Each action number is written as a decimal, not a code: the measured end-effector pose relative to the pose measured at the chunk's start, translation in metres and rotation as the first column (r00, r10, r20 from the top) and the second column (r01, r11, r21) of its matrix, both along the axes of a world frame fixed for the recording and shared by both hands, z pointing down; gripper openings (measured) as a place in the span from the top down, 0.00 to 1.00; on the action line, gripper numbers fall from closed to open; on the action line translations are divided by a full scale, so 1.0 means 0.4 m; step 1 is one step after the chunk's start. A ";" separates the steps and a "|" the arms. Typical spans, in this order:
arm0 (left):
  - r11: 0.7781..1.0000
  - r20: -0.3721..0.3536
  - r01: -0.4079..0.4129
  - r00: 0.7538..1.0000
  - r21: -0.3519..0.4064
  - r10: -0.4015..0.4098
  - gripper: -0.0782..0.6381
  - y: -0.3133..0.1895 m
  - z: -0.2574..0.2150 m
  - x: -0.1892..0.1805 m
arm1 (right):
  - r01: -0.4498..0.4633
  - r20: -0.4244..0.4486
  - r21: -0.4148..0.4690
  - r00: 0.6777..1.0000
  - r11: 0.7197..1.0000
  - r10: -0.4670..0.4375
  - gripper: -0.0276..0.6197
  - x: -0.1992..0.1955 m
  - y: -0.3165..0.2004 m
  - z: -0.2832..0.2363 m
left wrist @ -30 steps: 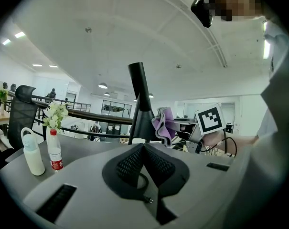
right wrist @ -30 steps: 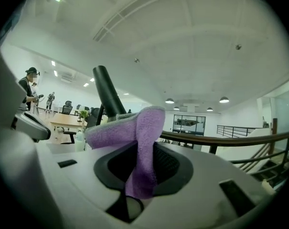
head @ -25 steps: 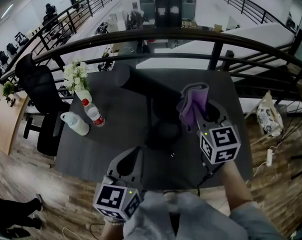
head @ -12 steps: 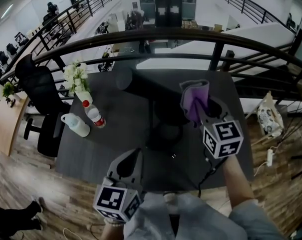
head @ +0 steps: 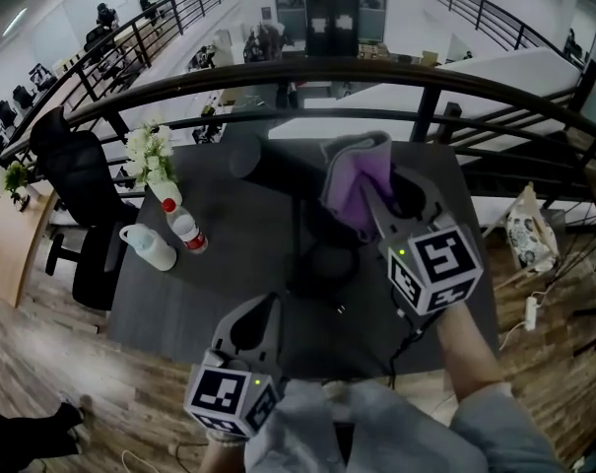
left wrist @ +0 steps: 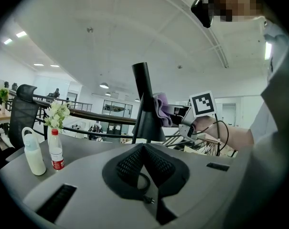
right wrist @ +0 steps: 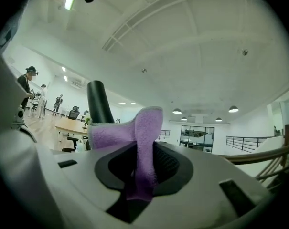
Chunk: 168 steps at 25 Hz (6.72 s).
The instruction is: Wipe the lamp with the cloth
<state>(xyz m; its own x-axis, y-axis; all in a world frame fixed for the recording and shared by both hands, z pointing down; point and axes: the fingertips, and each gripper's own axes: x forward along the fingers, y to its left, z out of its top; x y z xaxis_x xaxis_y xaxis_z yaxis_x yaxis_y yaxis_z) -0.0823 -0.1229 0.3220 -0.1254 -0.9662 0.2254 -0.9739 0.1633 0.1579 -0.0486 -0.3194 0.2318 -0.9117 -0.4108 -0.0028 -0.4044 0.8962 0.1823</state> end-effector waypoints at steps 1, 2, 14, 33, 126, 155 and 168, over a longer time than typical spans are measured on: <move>1.000 0.000 0.002 1.000 0.000 -0.002 0.88 0.001 0.000 -0.001 | 0.018 0.010 0.014 1.000 1.000 -0.018 0.82 -0.010 0.012 -0.019; 1.000 0.000 0.004 1.000 -0.001 -0.004 0.88 0.001 0.001 -0.002 | 0.035 0.020 0.029 0.999 0.999 -0.036 0.82 -0.020 0.024 -0.037; 1.000 0.017 0.030 0.999 0.008 -0.030 0.88 0.019 -0.001 -0.013 | 0.172 0.102 0.200 0.975 0.965 -0.195 0.82 -0.120 0.112 -0.244; 0.996 -0.019 0.056 0.998 -0.066 -0.058 0.88 0.035 0.025 -0.016 | 0.219 -0.075 0.158 0.975 0.963 -0.209 0.82 -0.168 -0.004 -0.087; 0.982 -0.026 0.135 0.990 -0.133 -0.139 0.88 0.192 0.053 -0.049 | 0.068 -0.316 -0.266 0.936 0.962 -0.154 0.82 -0.113 0.316 0.577; 0.970 -0.016 0.131 0.990 -0.206 -0.137 0.88 0.119 0.094 -0.013 | -0.124 -0.505 -0.406 0.856 0.905 -0.109 0.82 0.025 0.123 0.906; 0.963 -0.033 0.154 0.986 -0.219 -0.165 0.88 0.093 0.125 -0.020 | -0.193 -0.567 -0.317 0.823 0.929 -0.023 0.82 0.040 -0.081 0.953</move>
<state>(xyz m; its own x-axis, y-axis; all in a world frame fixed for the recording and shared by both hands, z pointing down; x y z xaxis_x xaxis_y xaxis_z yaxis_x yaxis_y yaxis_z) -0.0903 -0.0856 0.3722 -0.2569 -0.8626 0.4358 -0.9243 0.3510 0.1500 -0.0325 -0.3516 0.6132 -0.6730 -0.3615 0.6453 -0.4082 0.9091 0.0836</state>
